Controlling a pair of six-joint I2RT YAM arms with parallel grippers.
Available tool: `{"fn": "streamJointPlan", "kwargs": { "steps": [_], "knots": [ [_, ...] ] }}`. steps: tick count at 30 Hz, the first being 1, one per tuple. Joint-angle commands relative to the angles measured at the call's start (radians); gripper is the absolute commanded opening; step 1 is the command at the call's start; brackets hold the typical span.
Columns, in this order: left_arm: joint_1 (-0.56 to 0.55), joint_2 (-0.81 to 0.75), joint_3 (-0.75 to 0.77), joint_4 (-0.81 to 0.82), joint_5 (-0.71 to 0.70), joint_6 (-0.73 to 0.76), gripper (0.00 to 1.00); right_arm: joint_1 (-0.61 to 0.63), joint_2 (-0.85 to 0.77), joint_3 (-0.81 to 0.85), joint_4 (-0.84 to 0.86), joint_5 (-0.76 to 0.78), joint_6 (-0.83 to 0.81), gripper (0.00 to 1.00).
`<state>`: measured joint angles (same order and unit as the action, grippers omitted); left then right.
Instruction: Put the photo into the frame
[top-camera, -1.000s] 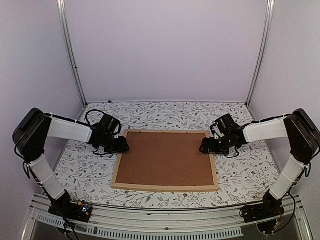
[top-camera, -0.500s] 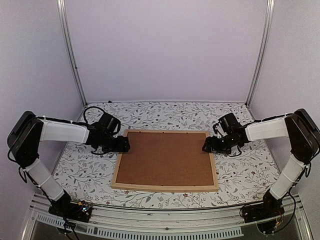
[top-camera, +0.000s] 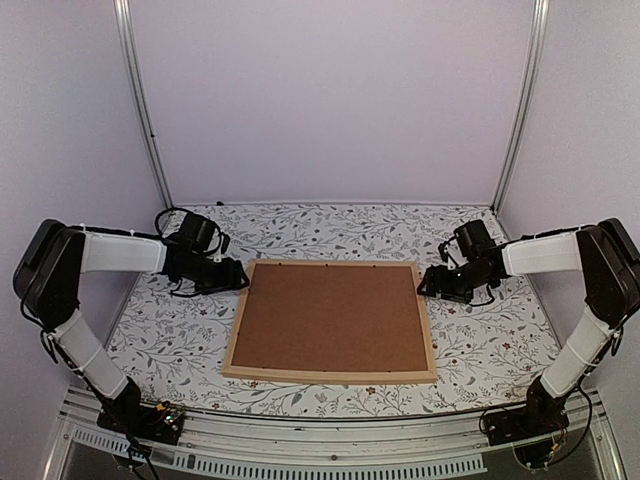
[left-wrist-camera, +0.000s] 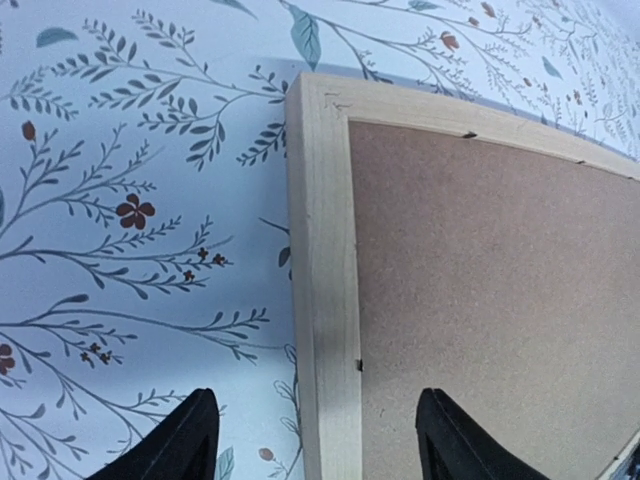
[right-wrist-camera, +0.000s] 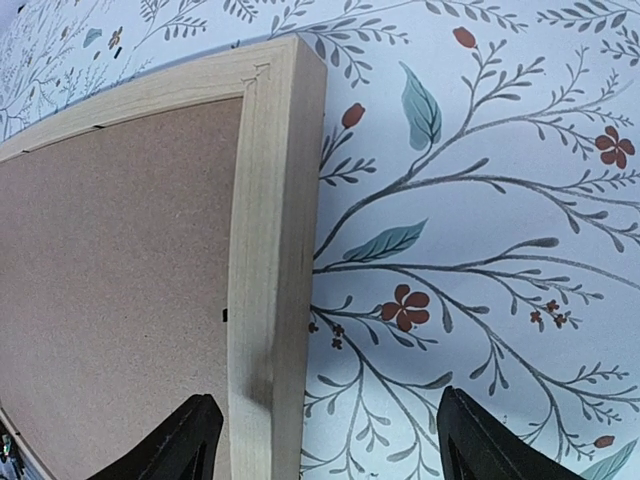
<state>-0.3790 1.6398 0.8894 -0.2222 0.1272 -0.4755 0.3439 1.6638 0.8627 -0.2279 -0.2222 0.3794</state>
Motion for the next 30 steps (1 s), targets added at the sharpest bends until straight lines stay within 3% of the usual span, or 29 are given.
{"fn": "streamJointPlan", "kwargs": {
  "steps": [1,17,30],
  "knots": [
    [0.04,0.034,0.003,0.028,0.137,0.022,0.63,-0.005,0.005,0.026,-0.002,-0.032,-0.022,0.78],
    [0.073,0.084,-0.003,0.024,0.12,0.023,0.49,-0.005,0.024,0.006,0.016,-0.043,-0.026,0.78],
    [0.077,0.139,0.018,0.033,0.114,0.021,0.48,-0.005,0.019,-0.006,0.022,-0.045,-0.022,0.77]
  ]
}}
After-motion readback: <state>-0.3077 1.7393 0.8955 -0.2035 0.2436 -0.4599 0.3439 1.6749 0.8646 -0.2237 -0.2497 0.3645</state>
